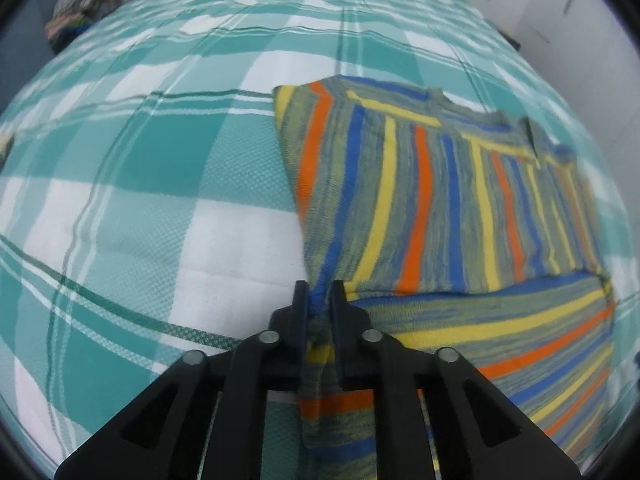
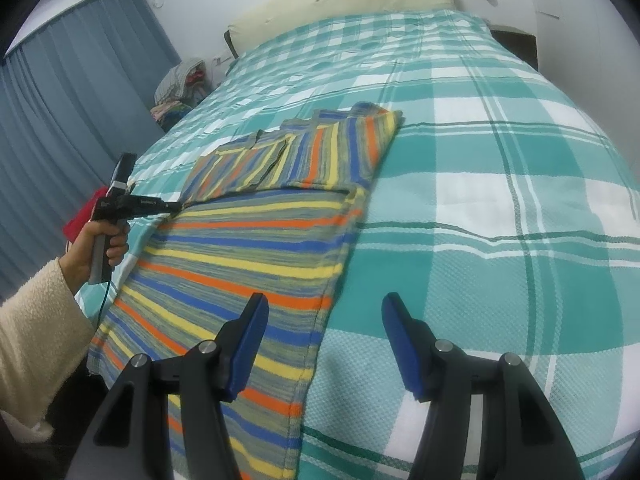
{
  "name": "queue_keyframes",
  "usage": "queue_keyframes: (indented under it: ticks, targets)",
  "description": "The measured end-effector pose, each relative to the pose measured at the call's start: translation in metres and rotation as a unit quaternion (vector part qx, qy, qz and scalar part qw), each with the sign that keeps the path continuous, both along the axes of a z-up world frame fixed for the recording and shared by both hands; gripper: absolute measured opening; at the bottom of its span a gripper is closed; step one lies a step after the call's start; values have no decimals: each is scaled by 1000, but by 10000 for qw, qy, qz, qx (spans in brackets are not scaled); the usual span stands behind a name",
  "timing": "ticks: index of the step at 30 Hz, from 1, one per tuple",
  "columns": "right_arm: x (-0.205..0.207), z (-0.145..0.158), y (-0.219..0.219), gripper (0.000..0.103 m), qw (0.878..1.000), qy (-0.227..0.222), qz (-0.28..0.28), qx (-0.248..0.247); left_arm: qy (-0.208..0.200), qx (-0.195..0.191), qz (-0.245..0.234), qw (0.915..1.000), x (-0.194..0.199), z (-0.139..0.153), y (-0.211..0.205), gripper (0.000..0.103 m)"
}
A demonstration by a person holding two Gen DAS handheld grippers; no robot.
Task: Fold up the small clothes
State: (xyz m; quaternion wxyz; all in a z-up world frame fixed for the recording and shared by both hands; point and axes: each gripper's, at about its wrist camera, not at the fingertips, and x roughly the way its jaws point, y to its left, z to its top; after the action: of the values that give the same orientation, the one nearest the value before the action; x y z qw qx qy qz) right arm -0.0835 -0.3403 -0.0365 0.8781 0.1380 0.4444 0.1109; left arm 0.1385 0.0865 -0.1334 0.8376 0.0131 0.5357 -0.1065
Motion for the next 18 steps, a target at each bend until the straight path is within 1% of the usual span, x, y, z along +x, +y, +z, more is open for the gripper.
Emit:
queue_keyframes:
  ticks: [1,2,3,4,5,6,8,10,11,12,13,14,17,18]
  targets:
    - [0,1,0,59,10000,-13,1,-2,4,-8,-6,10000,0,2,1,21]
    - [-1,2,0,59,10000,-33,2,-11,-10,-78,20,10000,0,6,4,34]
    - [-2,2,0,59,10000,-49,-1,-19,-67,-179,59,9998,1,10,8,42]
    - [-2,2,0,59,10000,-52,-6,-21,-158,-264,103,9995,3,15,12,55]
    - [-2,1,-1,59,10000,-39,-10,-14,-246,-310,152,9991,7,20,14,57]
    - [-1,0,-1,59,10000,-8,-10,-4,-305,-324,217,9988,12,23,16,57]
    - [1,-3,0,59,10000,49,-12,5,-317,-391,271,9984,26,24,13,57]
    - [3,-6,2,59,10000,85,12,0,-245,-266,234,9991,39,17,5,58]
    - [4,-6,3,59,10000,89,28,-23,-231,-49,209,9995,44,11,0,58]
    - [4,-6,5,59,9999,89,45,-51,-272,246,228,9991,45,7,-4,57]
    - [4,-6,6,59,9999,91,60,-72,-345,783,335,9958,47,-1,-6,57]
    - [4,-7,7,59,9999,94,74,-92,-396,965,421,9937,47,-5,-4,57]
    - [3,-7,6,59,9998,116,72,-121,-470,752,629,9941,43,-9,11,60]
    - [3,-7,5,59,9998,130,65,-98,-473,700,625,9945,41,-8,13,60]
